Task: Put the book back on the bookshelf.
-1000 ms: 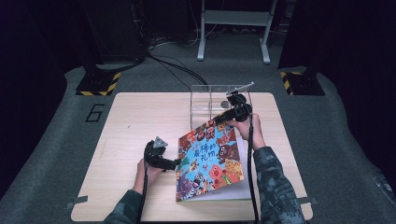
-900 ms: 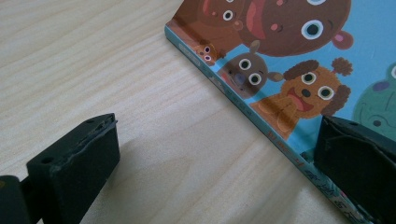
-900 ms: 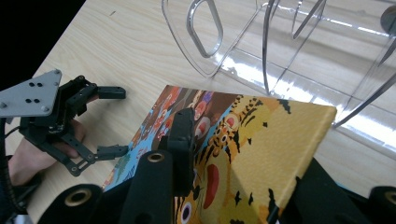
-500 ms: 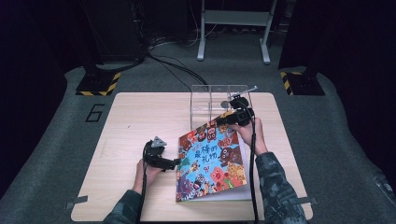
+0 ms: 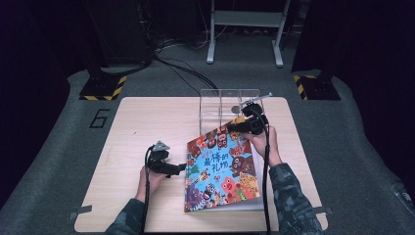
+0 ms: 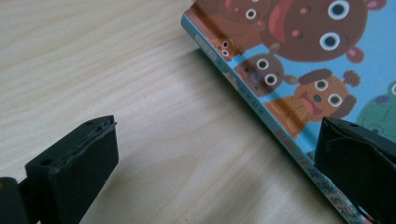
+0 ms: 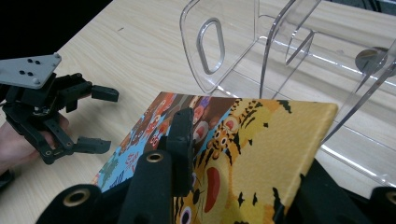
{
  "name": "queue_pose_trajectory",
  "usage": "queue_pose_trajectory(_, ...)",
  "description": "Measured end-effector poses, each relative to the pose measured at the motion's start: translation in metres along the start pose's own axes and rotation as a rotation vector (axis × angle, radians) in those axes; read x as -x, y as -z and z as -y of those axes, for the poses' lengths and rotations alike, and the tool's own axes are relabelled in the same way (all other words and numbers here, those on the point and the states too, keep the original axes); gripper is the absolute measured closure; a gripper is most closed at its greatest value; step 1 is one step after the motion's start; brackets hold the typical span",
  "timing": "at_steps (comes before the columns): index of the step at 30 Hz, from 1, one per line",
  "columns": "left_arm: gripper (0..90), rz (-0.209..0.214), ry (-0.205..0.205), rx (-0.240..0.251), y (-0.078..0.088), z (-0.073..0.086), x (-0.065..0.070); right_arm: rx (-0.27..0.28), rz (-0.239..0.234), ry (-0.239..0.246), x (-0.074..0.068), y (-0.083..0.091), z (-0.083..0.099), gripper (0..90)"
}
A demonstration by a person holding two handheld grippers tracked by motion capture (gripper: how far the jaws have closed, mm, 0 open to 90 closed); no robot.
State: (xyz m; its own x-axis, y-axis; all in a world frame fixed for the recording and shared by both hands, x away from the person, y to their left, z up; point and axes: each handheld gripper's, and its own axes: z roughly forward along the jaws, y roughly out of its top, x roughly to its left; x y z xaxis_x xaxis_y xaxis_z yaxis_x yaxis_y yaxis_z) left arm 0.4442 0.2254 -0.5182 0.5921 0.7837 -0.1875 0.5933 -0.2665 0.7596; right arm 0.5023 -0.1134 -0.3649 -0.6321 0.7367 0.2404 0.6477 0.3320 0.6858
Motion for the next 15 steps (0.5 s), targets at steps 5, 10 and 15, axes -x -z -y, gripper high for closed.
queue_pose_trajectory(5, 0.0, 0.016, 0.010, 0.003, 0.001, -0.006, -0.001, 0.049, 0.011, 0.025, -0.007, 0.003, 0.002, 66.9)
queue_pose_trajectory(10, 0.0, 0.028, 0.012, 0.014, 0.003, -0.014, -0.001, 0.096, 0.016, 0.043, -0.013, 0.007, 0.004, 66.8)
queue_pose_trajectory(15, 0.0, 0.060, 0.029, 0.013, 0.003, -0.021, -0.002, 0.120, 0.029, 0.037, -0.017, 0.010, 0.008, 66.8)
